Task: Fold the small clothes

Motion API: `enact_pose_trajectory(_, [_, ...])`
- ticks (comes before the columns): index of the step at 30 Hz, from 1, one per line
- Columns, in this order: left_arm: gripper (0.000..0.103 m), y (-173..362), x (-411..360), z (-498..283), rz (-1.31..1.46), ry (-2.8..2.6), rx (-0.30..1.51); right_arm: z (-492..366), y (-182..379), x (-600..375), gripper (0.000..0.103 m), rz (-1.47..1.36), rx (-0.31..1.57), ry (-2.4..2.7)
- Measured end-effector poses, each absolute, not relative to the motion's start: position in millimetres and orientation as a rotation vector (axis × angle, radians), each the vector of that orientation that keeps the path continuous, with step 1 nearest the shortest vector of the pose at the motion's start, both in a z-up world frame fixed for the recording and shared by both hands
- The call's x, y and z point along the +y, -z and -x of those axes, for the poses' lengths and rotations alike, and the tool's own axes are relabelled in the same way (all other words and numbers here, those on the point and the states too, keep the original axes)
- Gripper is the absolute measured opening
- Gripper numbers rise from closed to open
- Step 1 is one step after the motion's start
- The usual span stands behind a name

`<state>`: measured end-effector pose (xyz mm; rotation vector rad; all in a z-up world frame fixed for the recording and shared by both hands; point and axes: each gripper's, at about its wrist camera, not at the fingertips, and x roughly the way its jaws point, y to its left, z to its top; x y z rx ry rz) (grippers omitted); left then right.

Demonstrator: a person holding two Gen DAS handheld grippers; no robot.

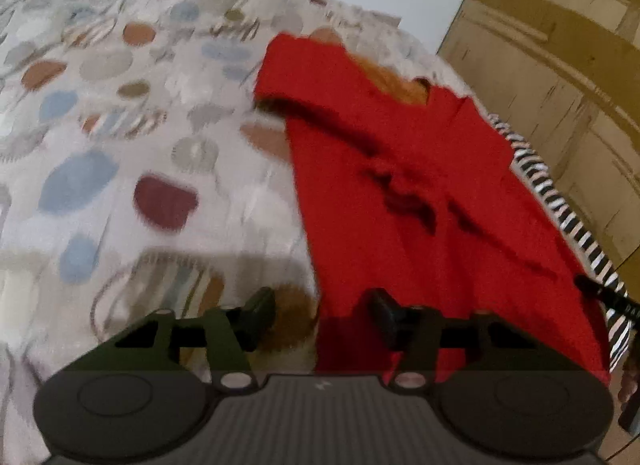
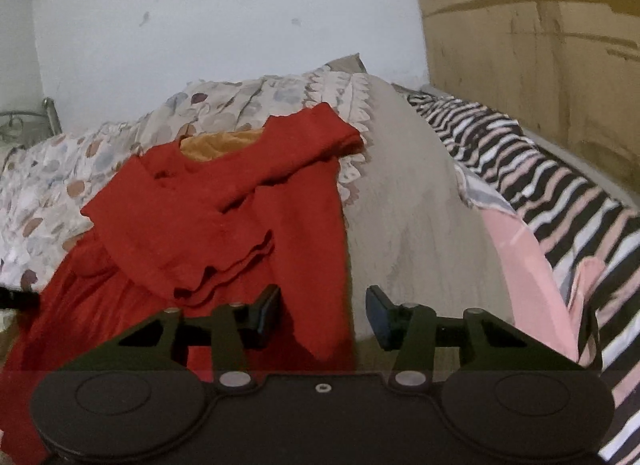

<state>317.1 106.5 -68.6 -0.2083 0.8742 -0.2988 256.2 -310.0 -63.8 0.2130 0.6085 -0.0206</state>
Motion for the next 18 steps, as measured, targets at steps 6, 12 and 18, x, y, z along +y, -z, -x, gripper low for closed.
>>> enact_pose_trajectory(6, [0.019,73,109,-296,0.211,0.293,0.880,-245,62,-303,0.026,-0.173,0.623,-0.019])
enact_pose_trajectory(12, [0.004,53,114,-280,0.270,0.261,0.795,-242,49,-295,0.005,-0.092,0.601,-0.024])
enact_pose_trajectory(18, [0.003,24,125,-268,0.246,0.217,0.762,-232,25,-302,0.004,-0.083,0.555,-0.023])
